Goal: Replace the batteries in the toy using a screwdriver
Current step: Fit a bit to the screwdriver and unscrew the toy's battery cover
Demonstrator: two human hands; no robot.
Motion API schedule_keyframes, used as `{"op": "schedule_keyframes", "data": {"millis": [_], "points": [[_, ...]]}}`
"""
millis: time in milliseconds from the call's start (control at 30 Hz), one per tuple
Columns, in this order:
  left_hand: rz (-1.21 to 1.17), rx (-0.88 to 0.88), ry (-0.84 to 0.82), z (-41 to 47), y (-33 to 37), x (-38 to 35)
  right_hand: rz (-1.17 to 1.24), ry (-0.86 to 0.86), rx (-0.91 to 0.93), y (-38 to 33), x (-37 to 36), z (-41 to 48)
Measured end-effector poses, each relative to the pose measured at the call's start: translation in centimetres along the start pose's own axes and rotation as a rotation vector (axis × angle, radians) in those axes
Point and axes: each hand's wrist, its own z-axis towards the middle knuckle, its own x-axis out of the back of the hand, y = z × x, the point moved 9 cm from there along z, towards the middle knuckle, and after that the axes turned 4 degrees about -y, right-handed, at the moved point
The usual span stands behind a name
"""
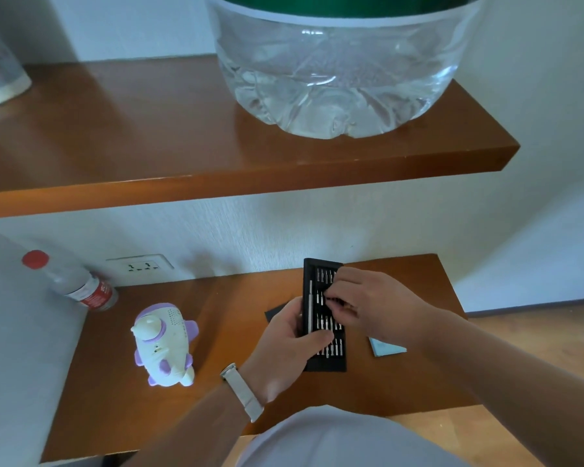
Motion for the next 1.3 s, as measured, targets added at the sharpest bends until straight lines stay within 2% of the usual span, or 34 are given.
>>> {"op": "schedule_keyframes", "data": {"millis": [167,367,667,833,1000,1200,1300], "points": [[-0.039,-0.01,0.021,0.3,0.3,0.3,0.034,0.057,0.003,0.2,0.1,0.1],[-0.034,0.002,0.031,0.3,0.1,0.7,0.2,0.002,-0.149,2.3,-1.0,-0.1],[0.092,0.022,0.003,0.5,-0.2,0.2,0.133,0.007,-0.113,2.2,-1.1,-0.6],[0.076,0.014,-0.006,0.8,0.5,0.1,0.062,0.156,-0.042,1.5,-0.5,-0.8],[0.056,0.001,-0.009,0.8,1.1,0.2,0.116,0.289,-0.084,1.7,-0.1,-1.6],[0.045,0.02,0.001,0.6,0.7,0.3,0.403,0.156,-0.3,3.6,-1.5,-2.2],[0.049,0.028,-0.008,0.3,0.5,0.1,0.466,0.08,-0.406,4.4,-2.0,-2.3]]}}
